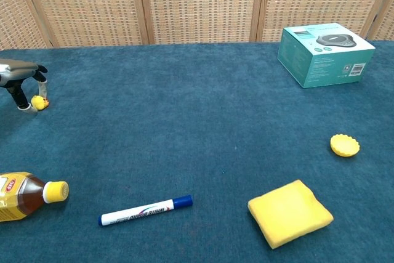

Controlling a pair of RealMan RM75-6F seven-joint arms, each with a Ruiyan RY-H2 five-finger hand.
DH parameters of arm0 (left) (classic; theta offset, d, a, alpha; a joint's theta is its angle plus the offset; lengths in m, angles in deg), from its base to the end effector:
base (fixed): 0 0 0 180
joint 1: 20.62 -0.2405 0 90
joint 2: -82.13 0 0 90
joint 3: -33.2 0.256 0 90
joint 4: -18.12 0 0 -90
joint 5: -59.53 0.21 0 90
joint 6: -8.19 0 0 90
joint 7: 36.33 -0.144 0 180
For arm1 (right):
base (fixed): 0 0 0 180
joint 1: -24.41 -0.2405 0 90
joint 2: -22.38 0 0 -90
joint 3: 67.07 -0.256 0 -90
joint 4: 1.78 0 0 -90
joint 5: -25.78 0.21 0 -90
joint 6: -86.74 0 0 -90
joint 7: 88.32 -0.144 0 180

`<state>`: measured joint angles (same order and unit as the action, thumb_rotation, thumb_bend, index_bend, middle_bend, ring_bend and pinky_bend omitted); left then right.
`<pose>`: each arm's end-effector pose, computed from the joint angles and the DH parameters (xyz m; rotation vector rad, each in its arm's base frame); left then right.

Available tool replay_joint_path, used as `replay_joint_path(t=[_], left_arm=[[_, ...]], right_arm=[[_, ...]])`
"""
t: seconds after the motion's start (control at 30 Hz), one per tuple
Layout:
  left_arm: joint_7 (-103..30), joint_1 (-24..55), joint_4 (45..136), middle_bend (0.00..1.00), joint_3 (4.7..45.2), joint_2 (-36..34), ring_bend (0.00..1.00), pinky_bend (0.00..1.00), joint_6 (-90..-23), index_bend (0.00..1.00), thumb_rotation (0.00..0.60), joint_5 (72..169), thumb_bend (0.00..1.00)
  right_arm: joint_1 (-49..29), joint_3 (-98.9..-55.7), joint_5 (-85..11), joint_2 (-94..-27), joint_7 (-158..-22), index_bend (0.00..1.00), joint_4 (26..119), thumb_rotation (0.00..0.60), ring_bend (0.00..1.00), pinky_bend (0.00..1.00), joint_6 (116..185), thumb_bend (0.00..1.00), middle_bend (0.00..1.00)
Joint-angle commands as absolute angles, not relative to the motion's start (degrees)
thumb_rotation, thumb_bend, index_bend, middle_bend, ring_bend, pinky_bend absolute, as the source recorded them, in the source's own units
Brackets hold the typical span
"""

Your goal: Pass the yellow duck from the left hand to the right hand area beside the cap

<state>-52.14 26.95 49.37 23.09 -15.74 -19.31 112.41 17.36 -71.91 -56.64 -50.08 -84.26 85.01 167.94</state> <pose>-0.3092 0.4523 0.0349 -1.6089 -0.9357 -0.3020 -0.3178 -0.2005 0.1195 1.3774 -0.9234 0.8682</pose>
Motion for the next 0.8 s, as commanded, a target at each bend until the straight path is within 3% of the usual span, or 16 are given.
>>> replay_joint_path(t=[0.03, 0.3, 0.8], left_arm=[[-52.3, 26.8, 49.1, 0.00, 23.1, -15.9, 0.00, 0.00, -19.1, 0.47, 0.600, 112.6, 0.25], [-52.1, 26.5, 49.2, 0.00, 22.8, -16.2, 0.00, 0.00, -19.4, 0.50, 0.600, 113.2, 0.27], [-53.3, 26.9, 50.5, 0.00, 21.9, -16.0, 0.00, 0.00, -20.2, 0.45, 0.600, 113.2, 0.26]], right_arm=[[17.4, -71.9, -56.6, -50.1, -84.2, 0.05, 85.0, 0.600, 0.00, 0.00, 168.0, 0.00, 0.00], [17.4, -71.8, -56.8, -50.1, -84.3, 0.05, 85.0, 0.600, 0.00, 0.00, 168.0, 0.00, 0.00], [17.4, -71.9, -56.8, -49.9, -84.7, 0.05, 85.2, 0.600, 0.00, 0.00, 168.1, 0.00, 0.00]])
